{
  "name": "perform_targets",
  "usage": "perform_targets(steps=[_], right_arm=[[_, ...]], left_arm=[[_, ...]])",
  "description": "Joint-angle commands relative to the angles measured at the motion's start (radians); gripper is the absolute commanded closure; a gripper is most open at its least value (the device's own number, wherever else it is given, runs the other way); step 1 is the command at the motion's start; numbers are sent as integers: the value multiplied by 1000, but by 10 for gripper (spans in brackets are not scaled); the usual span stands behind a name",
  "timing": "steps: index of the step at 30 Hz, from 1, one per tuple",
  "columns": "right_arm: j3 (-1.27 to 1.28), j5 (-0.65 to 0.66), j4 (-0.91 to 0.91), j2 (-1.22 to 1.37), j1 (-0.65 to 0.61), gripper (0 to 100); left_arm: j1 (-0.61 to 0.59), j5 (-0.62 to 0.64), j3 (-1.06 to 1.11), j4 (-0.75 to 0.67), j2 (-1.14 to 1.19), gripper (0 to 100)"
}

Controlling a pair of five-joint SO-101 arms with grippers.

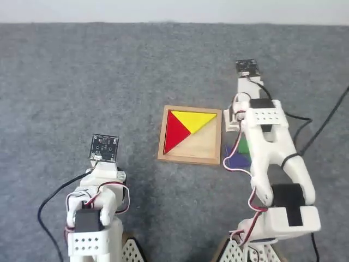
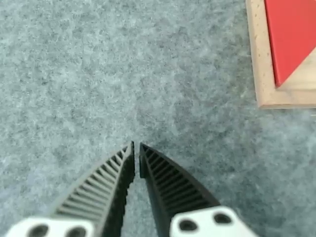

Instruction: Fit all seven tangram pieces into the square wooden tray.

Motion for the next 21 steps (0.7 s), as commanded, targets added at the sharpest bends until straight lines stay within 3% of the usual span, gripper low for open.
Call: perform_targets(steps=[1, 7, 21], right_arm=[[-17, 9, 21, -59, -102, 992], [-48, -40, -21, -24, -174, 992], [-161, -57, 31, 153, -122, 988]], left_arm=[[2, 0, -12, 3, -17, 979], [2, 0, -12, 3, -17, 979], [2, 0, -12, 3, -17, 979]])
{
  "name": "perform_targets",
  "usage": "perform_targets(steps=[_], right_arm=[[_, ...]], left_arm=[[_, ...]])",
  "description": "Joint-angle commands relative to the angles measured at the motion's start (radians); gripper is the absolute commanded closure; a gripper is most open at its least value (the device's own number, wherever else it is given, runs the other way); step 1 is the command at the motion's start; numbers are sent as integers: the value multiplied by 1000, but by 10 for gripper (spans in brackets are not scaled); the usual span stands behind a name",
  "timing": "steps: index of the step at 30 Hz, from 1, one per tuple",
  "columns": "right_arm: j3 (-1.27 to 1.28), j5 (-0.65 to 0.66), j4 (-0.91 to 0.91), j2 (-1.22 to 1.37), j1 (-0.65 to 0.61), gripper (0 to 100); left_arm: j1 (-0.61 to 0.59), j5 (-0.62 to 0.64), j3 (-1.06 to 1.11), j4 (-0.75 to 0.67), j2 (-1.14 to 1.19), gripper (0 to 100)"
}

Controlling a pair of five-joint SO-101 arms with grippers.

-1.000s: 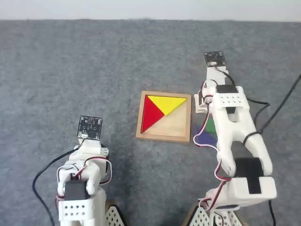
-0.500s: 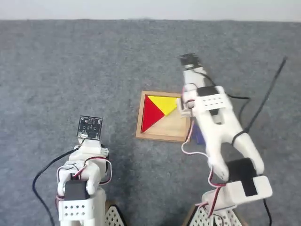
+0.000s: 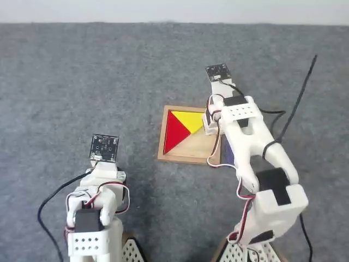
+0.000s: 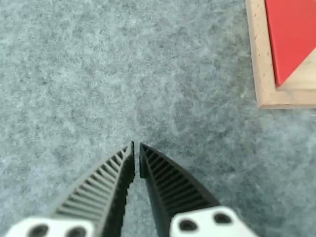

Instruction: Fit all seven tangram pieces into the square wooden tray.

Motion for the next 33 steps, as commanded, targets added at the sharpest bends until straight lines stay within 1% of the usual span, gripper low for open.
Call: perform_targets(steps=[1, 3, 7, 9, 17, 22, 27, 33], right_arm=[[-58, -11, 16, -13, 7, 988], [-57, -9, 18, -13, 7, 978], [-60, -6, 39, -15, 5, 890], [-63, -5, 50, -15, 5, 862], [-57, -5, 64, -74, -2, 876], [-54, -6, 111, -130, -68, 876], [-25, -5, 91, -130, -145, 876], [-11, -5, 70, -136, -148, 876]], left_arm=[[2, 0, -12, 3, -17, 979], [2, 0, -12, 3, -17, 979], [2, 0, -12, 3, -17, 979], [2, 0, -12, 3, -17, 979], [2, 0, -12, 3, -17, 979], [2, 0, -12, 3, -17, 979], [2, 0, -12, 3, -17, 979], [2, 0, -12, 3, -17, 979]])
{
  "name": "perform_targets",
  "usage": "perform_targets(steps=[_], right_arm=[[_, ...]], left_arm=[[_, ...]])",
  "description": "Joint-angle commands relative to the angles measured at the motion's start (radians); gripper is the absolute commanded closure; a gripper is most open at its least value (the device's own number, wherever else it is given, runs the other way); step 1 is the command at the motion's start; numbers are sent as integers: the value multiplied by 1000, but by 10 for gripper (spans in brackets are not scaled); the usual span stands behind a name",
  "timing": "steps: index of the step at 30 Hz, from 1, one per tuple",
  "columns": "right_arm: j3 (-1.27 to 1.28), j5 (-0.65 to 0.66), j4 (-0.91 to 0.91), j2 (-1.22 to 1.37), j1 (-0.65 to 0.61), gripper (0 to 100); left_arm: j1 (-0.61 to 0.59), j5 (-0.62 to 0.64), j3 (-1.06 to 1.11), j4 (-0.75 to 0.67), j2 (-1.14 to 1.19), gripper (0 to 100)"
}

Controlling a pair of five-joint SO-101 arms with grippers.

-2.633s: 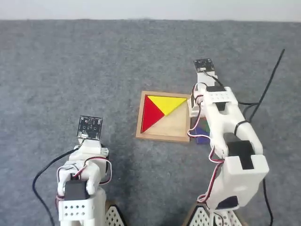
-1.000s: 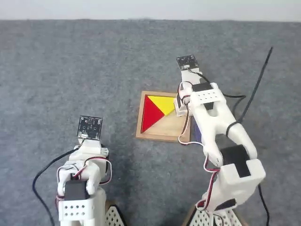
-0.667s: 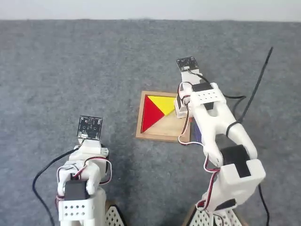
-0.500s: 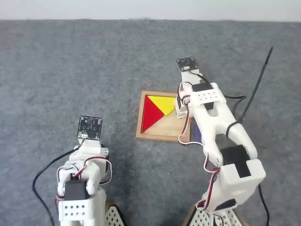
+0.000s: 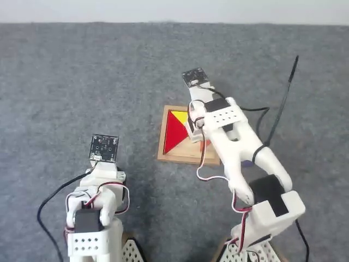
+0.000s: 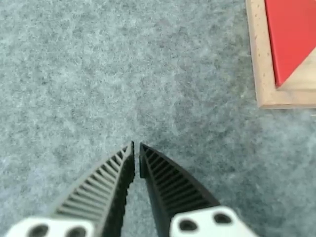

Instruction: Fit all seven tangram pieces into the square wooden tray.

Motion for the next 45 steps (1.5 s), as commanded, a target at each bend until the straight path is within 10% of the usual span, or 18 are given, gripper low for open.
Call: perform_targets(steps=[1, 45], right_arm=[[-11, -5, -31, -74, -7, 876], [43, 44, -163, -124, 125, 876]], left_arm=[[2, 0, -12, 3, -17, 979], [2, 0, -12, 3, -17, 979]])
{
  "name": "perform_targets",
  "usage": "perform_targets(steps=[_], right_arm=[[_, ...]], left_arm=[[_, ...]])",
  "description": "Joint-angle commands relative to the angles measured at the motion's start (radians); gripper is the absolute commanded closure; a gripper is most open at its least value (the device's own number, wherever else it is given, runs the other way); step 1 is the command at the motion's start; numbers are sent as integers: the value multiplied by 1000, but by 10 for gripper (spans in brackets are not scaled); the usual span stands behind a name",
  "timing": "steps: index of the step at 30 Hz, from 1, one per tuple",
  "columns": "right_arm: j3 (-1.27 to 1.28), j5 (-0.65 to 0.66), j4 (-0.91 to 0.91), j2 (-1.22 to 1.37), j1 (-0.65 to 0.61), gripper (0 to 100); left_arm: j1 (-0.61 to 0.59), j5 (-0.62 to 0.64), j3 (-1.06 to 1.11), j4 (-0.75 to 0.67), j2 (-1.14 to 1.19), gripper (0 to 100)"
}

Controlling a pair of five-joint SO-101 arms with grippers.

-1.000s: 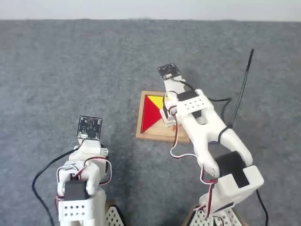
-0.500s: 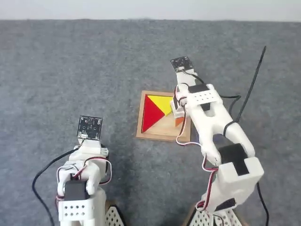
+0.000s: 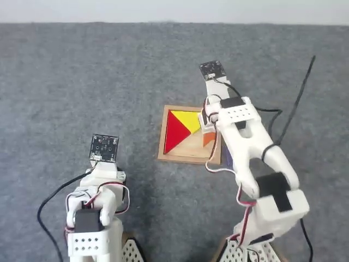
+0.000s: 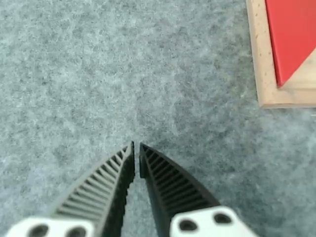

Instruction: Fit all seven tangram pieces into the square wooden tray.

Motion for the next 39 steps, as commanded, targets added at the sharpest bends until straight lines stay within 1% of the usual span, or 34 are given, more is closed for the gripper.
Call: perform_targets(steps=[1, 7, 12, 16, 19, 31, 37, 39], right_arm=[[28, 8, -19, -153, 10, 876], [133, 9, -22, -305, 25, 876], [172, 15, -15, -329, 140, 873], [206, 94, -13, -331, 209, 872], [244, 124, -15, -331, 216, 872], [336, 121, -15, -331, 223, 869], [336, 121, -24, -329, 272, 754], [344, 120, -31, -329, 288, 752]], left_arm=[[2, 0, -12, 3, -17, 979], [2, 0, -12, 3, -17, 979], [2, 0, -12, 3, -17, 979], [2, 0, -12, 3, -17, 979], [2, 0, -12, 3, -17, 979], [2, 0, -12, 3, -17, 979], [2, 0, -12, 3, -17, 979], [2, 0, -12, 3, -17, 979]])
